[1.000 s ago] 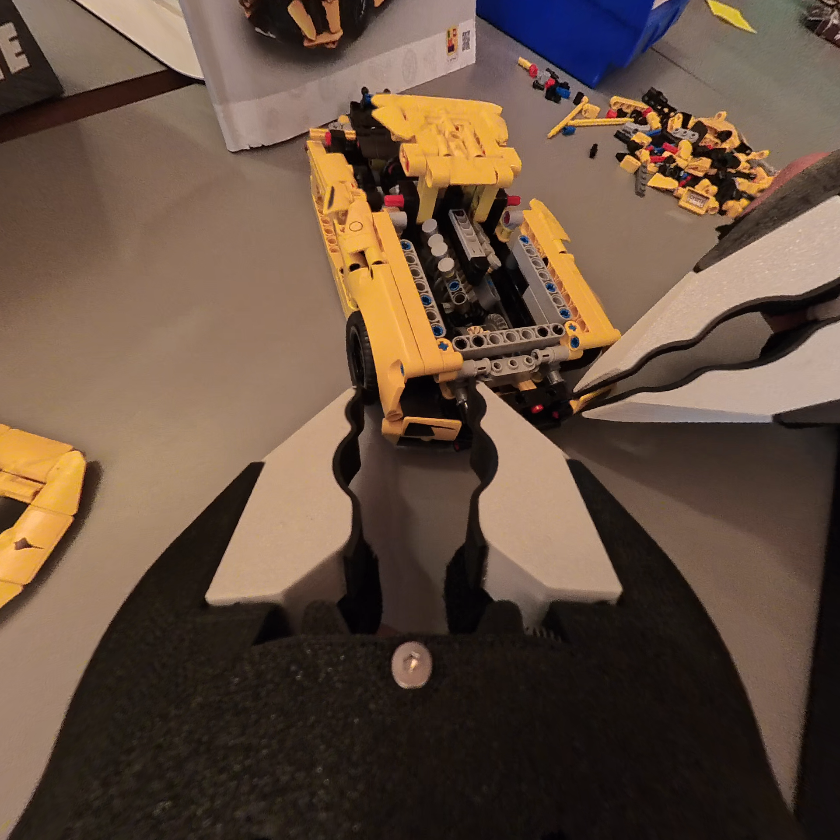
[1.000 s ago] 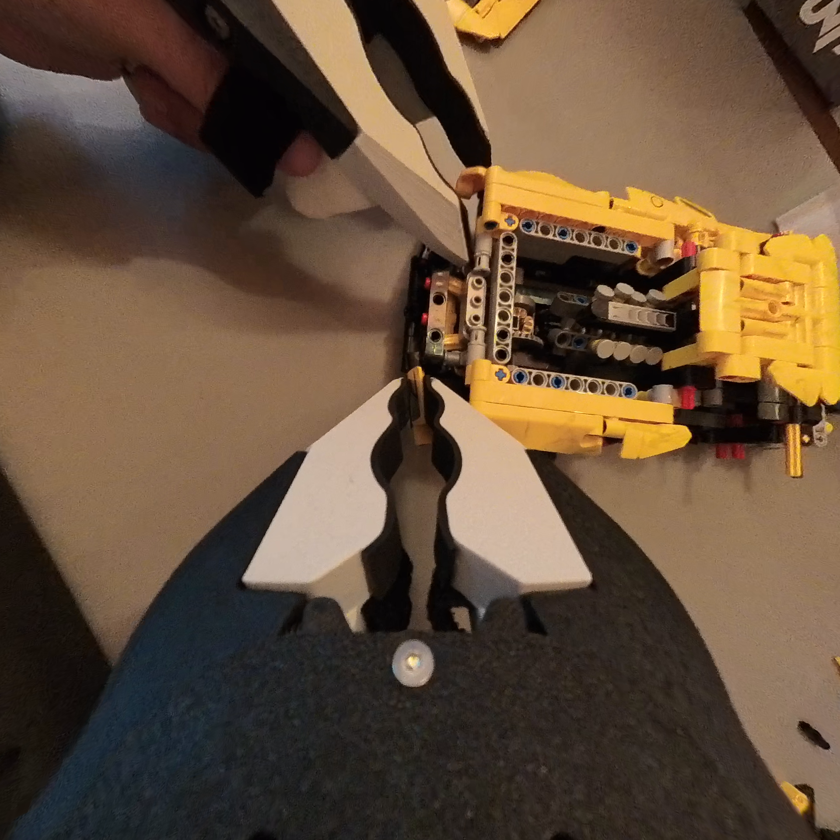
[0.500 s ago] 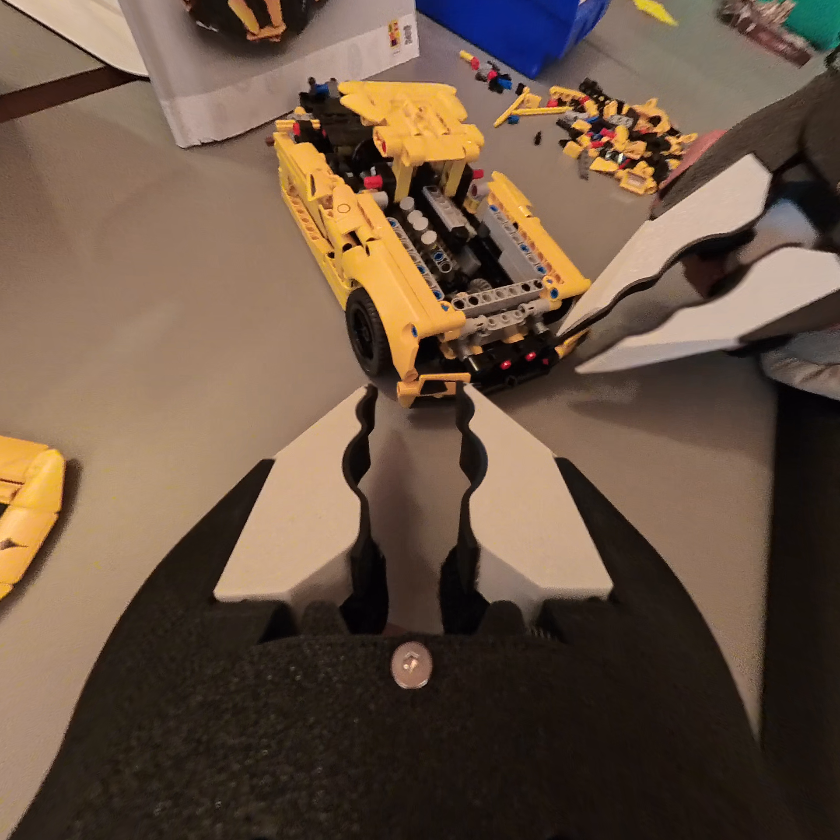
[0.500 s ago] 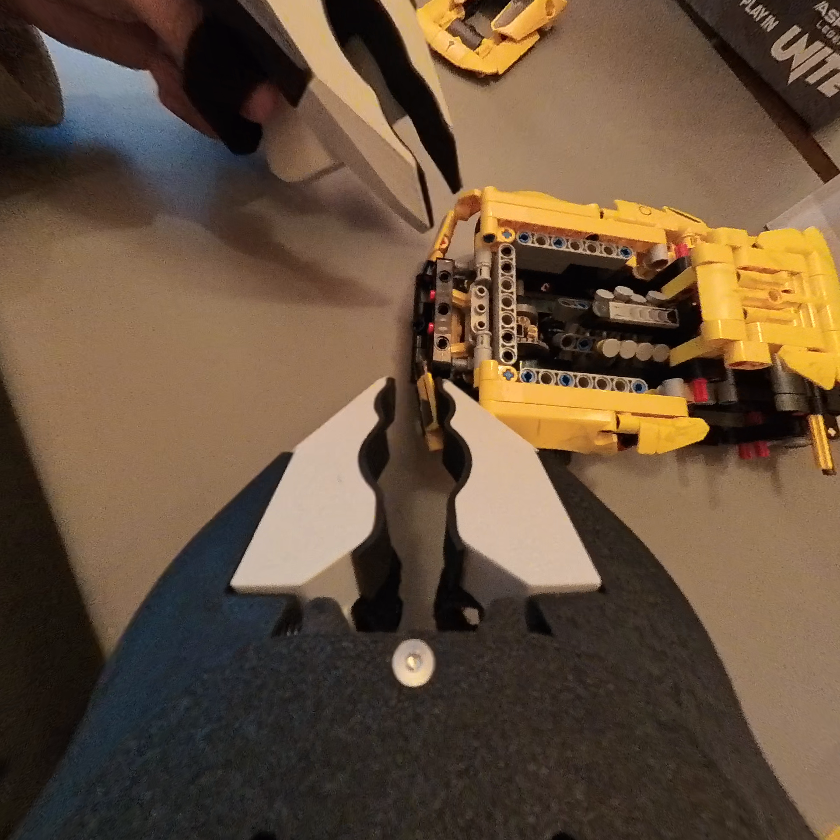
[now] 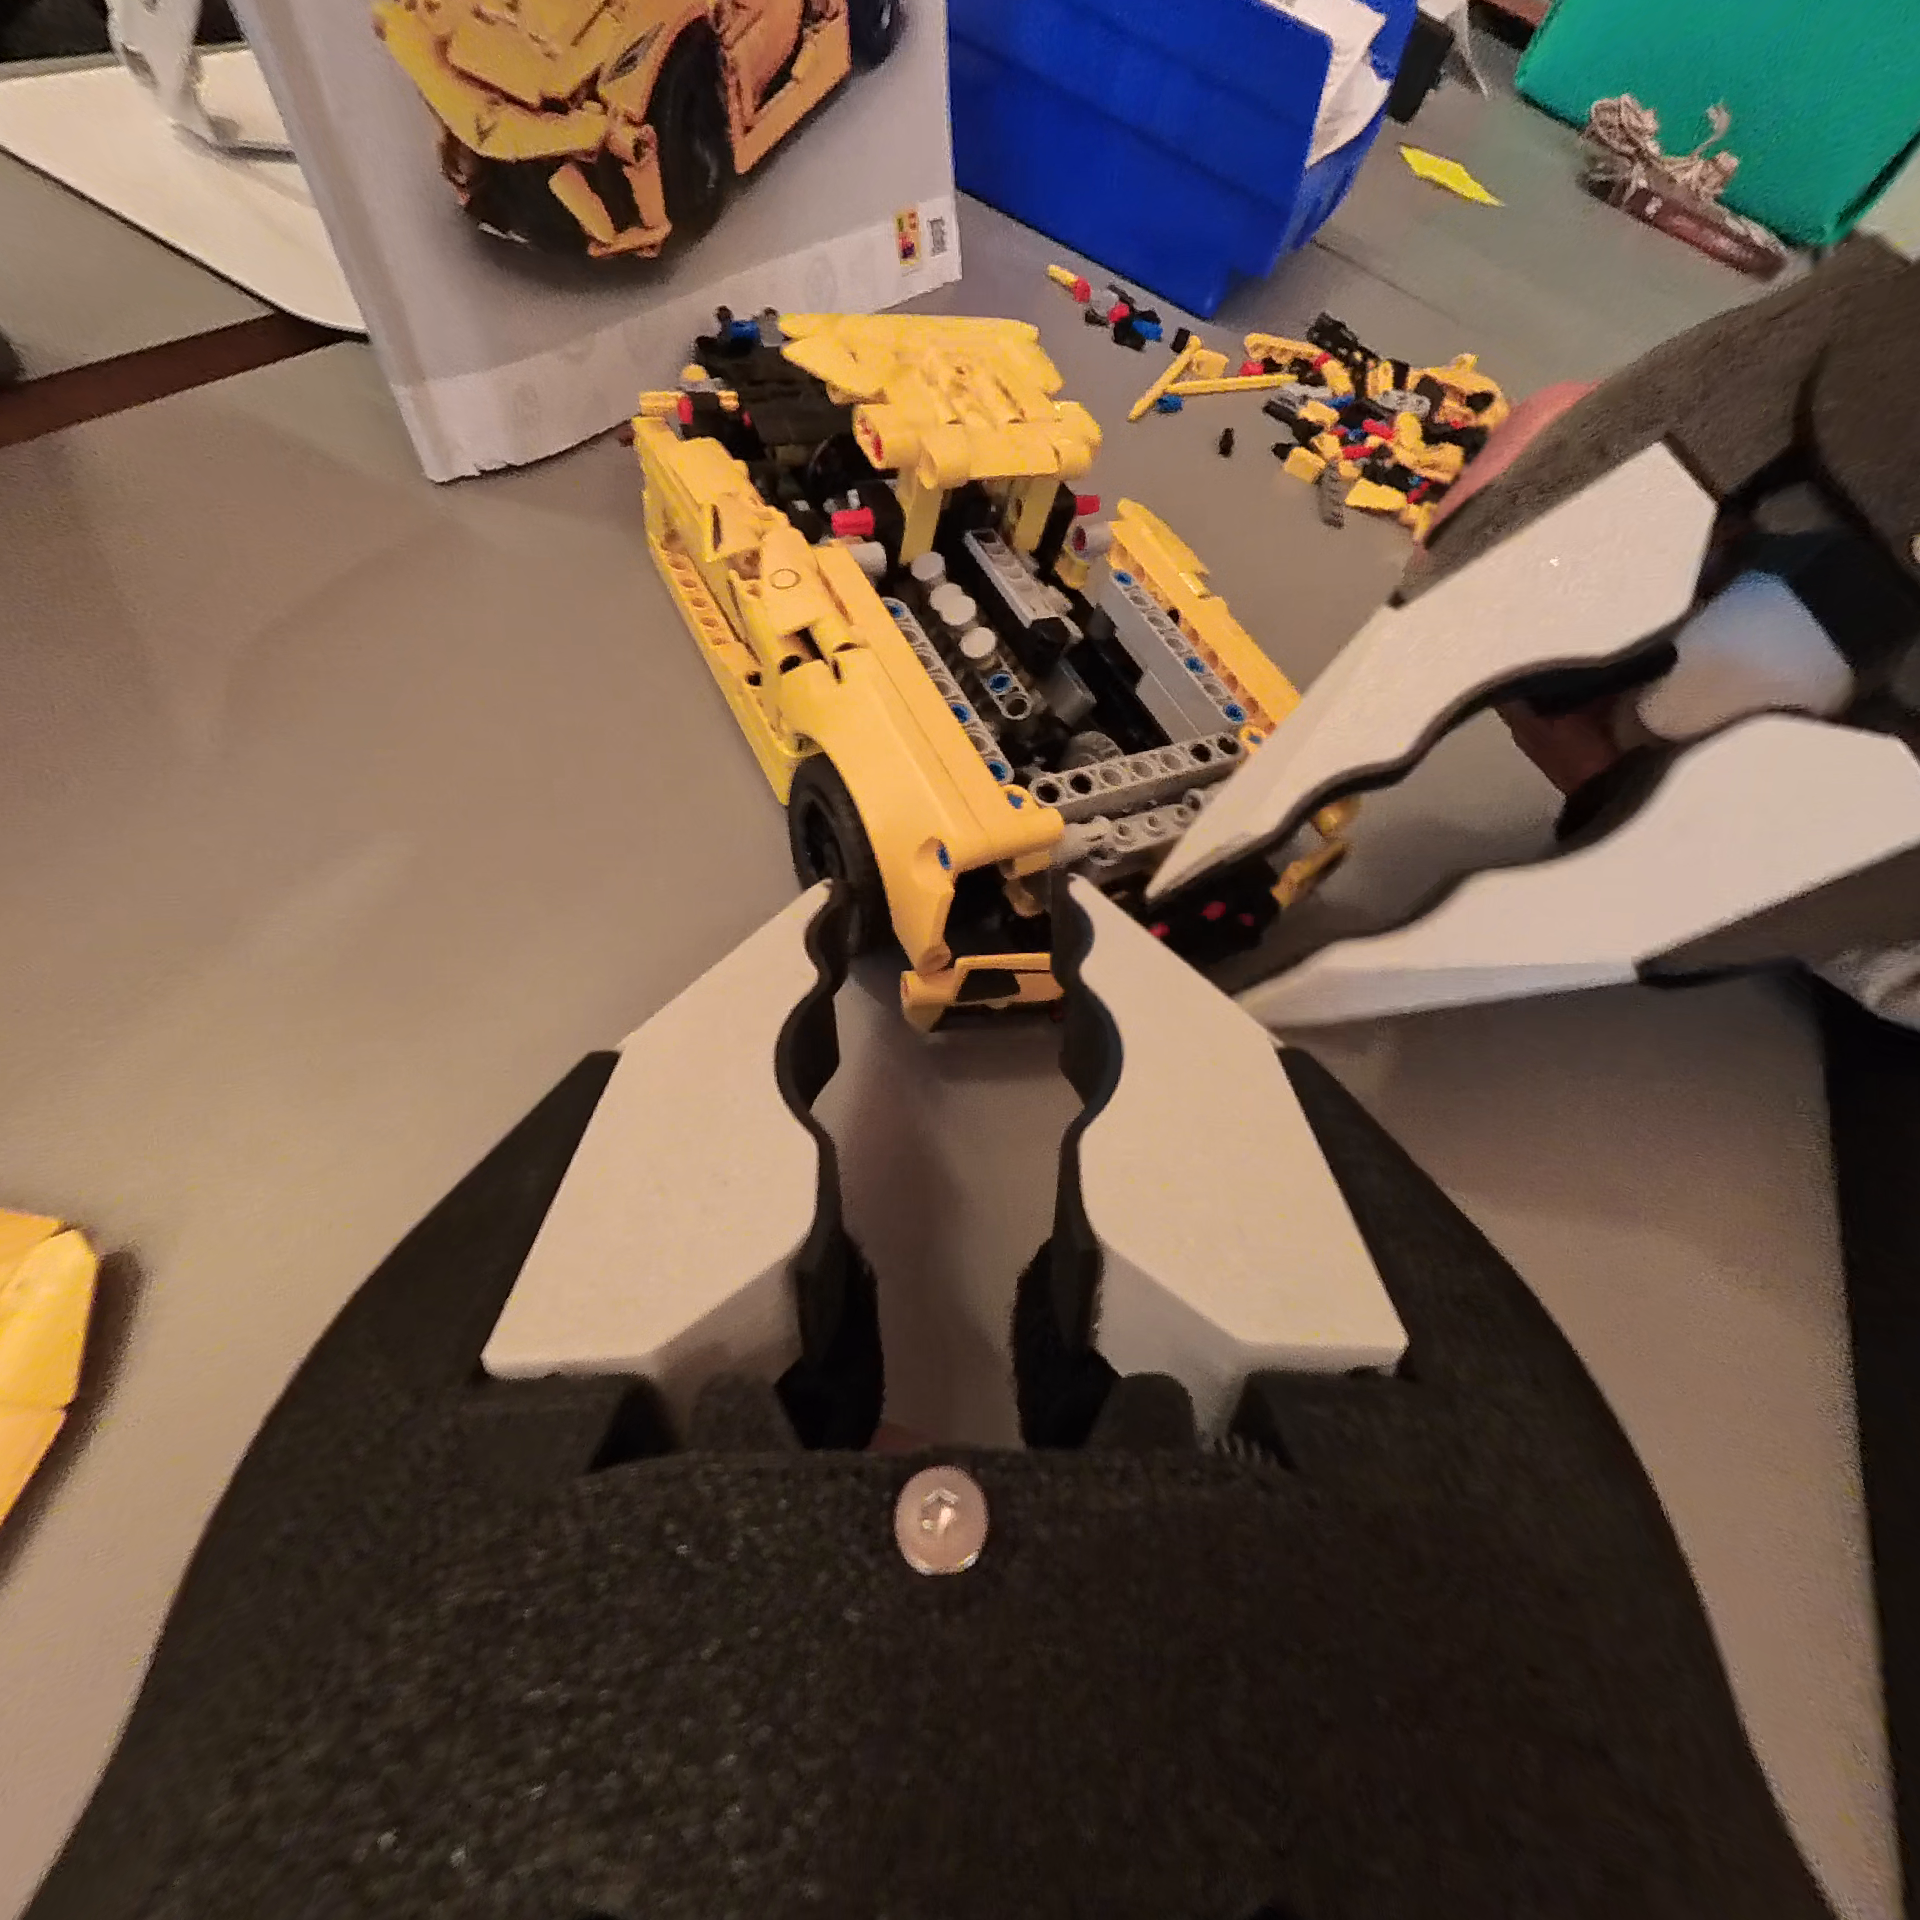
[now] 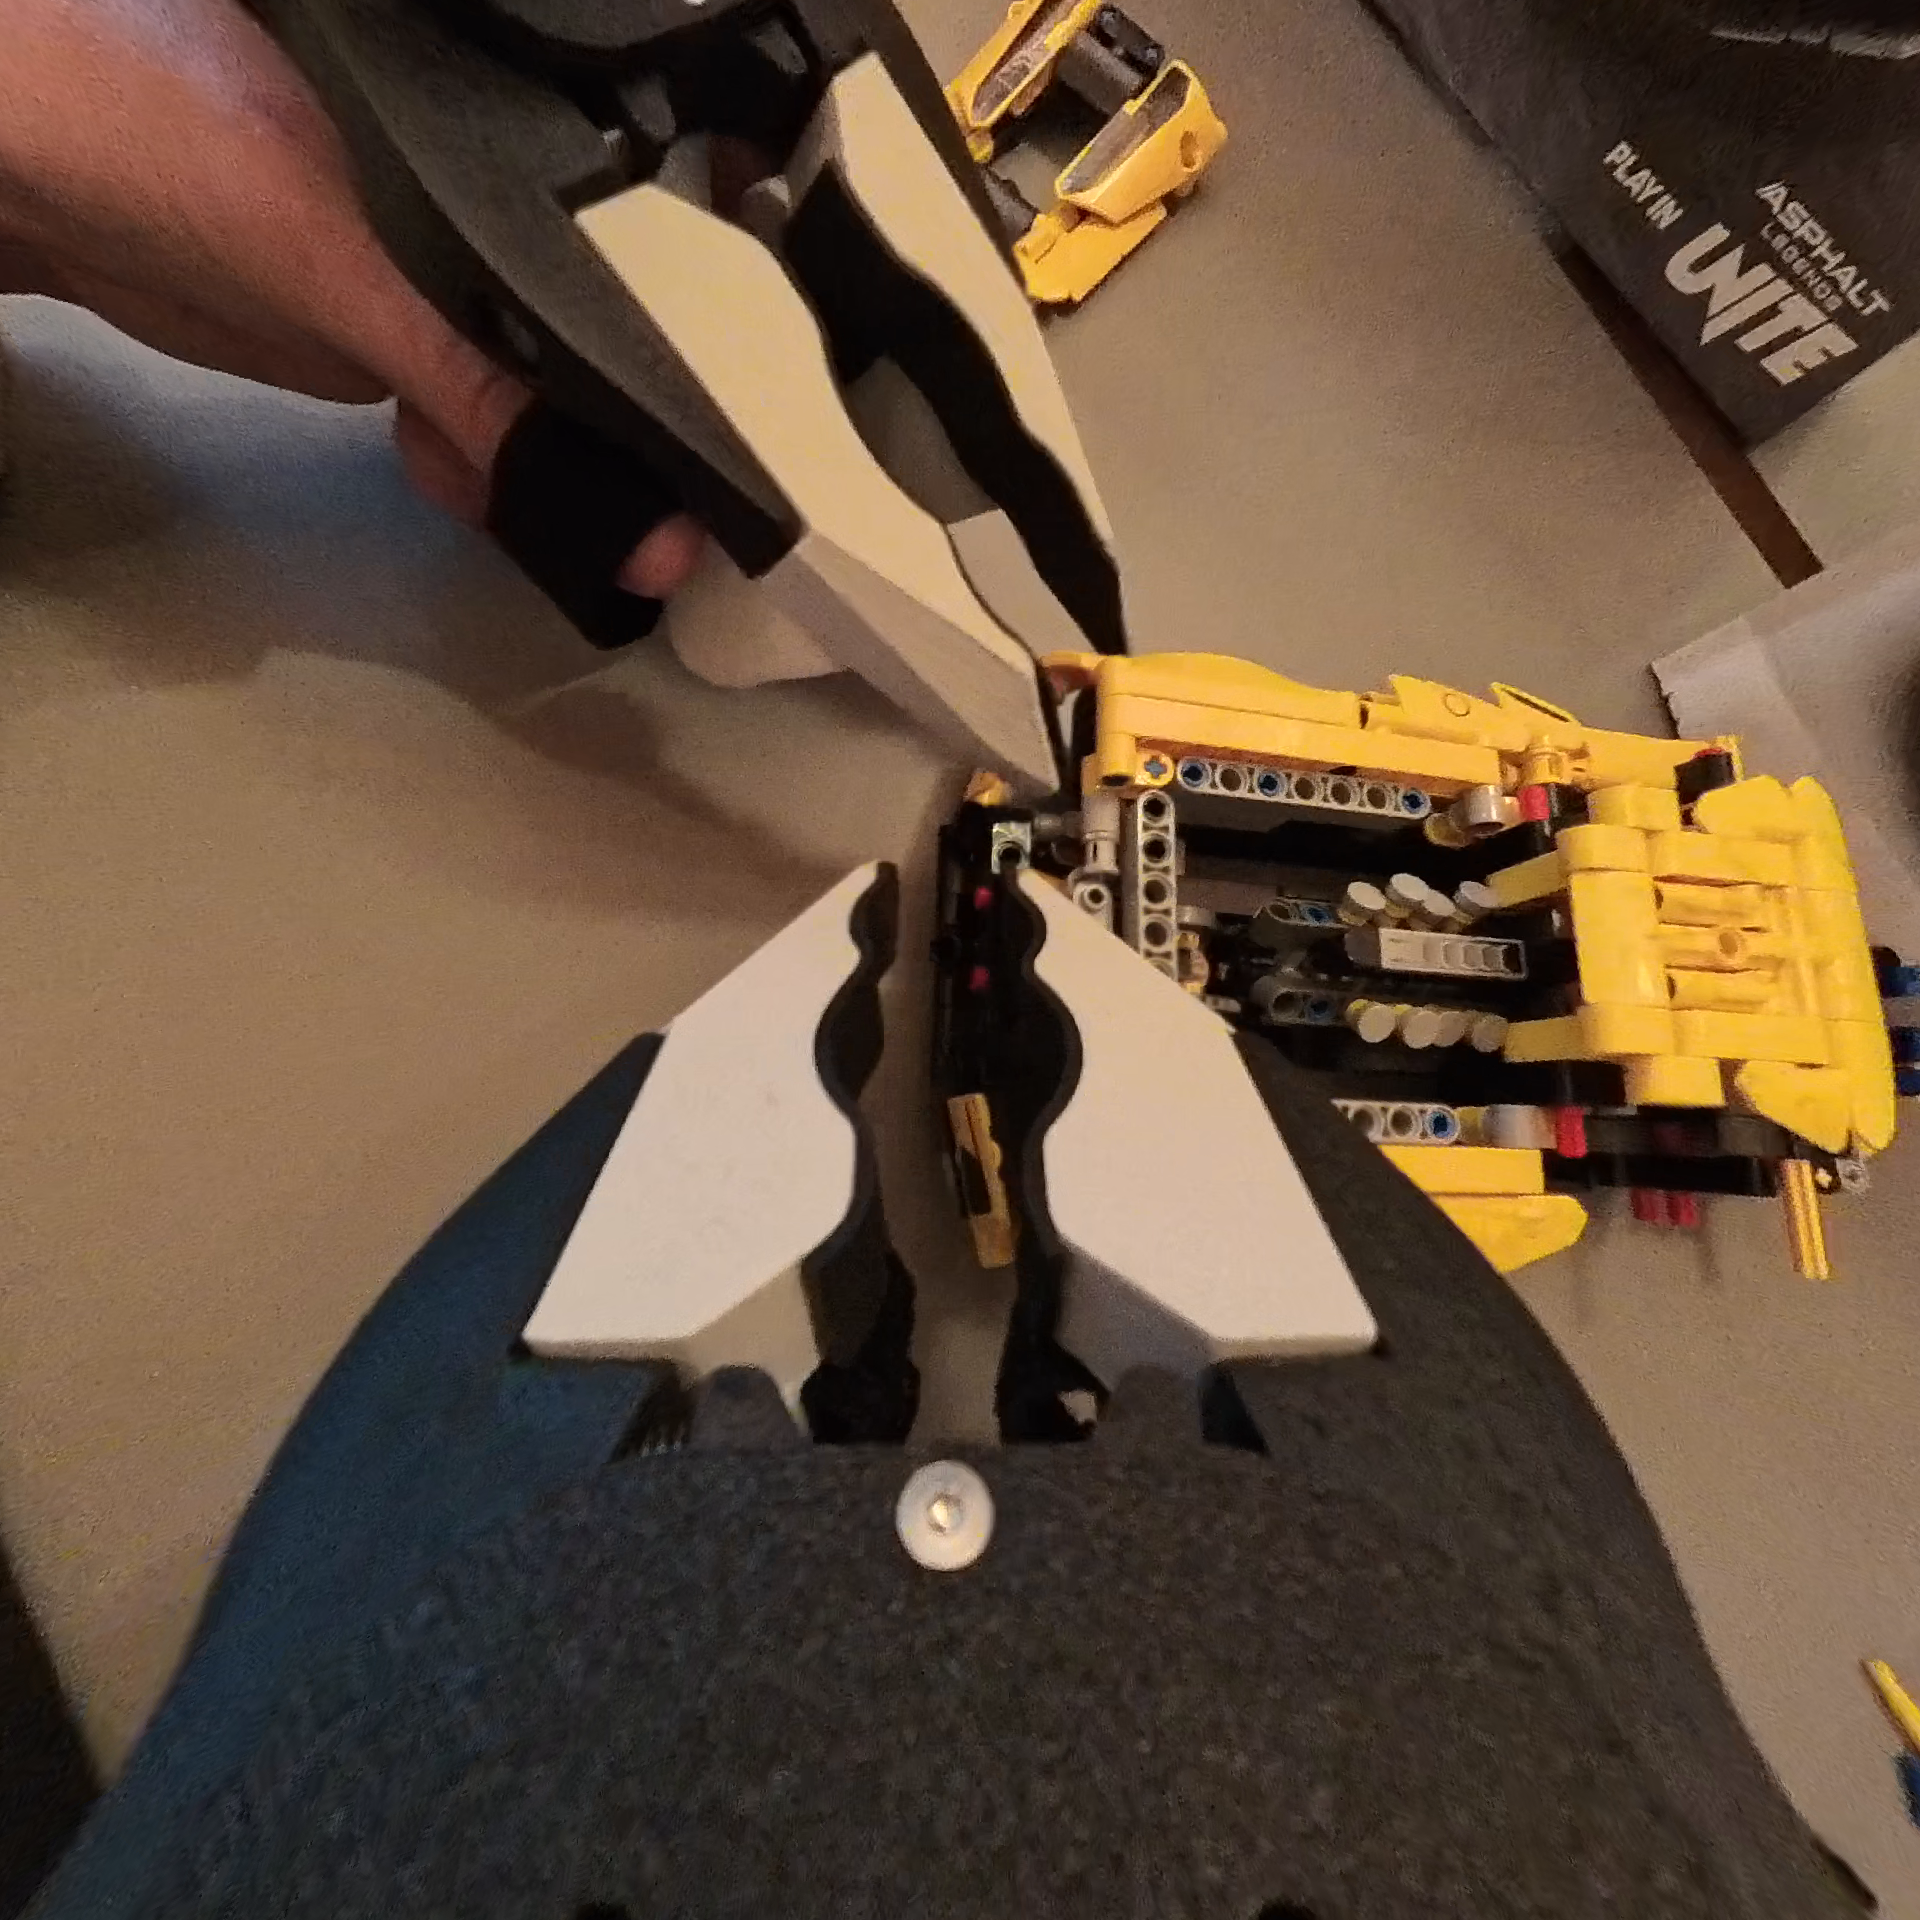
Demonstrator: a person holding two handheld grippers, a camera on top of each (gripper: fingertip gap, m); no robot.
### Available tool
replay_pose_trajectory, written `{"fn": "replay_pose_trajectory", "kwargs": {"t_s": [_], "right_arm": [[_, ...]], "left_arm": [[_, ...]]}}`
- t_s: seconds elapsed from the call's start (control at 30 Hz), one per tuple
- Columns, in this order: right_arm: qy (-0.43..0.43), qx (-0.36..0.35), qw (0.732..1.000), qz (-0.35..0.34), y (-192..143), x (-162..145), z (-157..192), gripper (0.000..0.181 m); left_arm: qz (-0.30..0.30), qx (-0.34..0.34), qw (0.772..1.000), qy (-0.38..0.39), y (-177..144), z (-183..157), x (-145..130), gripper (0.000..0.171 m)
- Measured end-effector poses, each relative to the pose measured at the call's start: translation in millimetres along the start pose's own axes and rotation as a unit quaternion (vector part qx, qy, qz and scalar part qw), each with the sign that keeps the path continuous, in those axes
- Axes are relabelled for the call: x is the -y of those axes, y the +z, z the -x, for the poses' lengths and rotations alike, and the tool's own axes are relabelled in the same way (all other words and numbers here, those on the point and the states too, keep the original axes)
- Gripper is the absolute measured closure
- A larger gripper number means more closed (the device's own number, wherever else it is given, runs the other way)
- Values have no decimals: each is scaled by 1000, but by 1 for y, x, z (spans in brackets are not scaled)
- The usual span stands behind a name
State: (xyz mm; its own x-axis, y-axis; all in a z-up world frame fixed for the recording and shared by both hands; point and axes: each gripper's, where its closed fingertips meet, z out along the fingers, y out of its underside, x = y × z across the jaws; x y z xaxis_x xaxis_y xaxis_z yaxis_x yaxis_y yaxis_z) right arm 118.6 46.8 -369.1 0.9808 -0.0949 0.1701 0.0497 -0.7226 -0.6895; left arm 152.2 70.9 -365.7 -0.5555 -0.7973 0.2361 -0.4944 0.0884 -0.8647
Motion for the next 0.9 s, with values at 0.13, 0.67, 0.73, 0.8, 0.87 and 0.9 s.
{"fn": "replay_pose_trajectory", "kwargs": {"t_s": [0.13,0.67,0.73,0.8,0.87,0.9], "right_arm": [[-7,-27,998,52,4,-6,-1,148],[72,92,991,61,3,-8,-10,175],[88,124,987,48,0,-7,-8,175],[60,97,992,52,1,-9,-10,174],[47,74,995,50,2,-8,-12,174],[40,65,996,48,1,-8,-12,174]], "left_arm": [[4,-4,1000,5,1,-1,-1,134],[4,40,998,47,7,4,6,145],[3,37,999,39,7,4,5,146],[1,38,999,39,7,4,6,146],[2,41,998,38,7,4,6,146],[4,40,998,38,7,4,6,146]]}}
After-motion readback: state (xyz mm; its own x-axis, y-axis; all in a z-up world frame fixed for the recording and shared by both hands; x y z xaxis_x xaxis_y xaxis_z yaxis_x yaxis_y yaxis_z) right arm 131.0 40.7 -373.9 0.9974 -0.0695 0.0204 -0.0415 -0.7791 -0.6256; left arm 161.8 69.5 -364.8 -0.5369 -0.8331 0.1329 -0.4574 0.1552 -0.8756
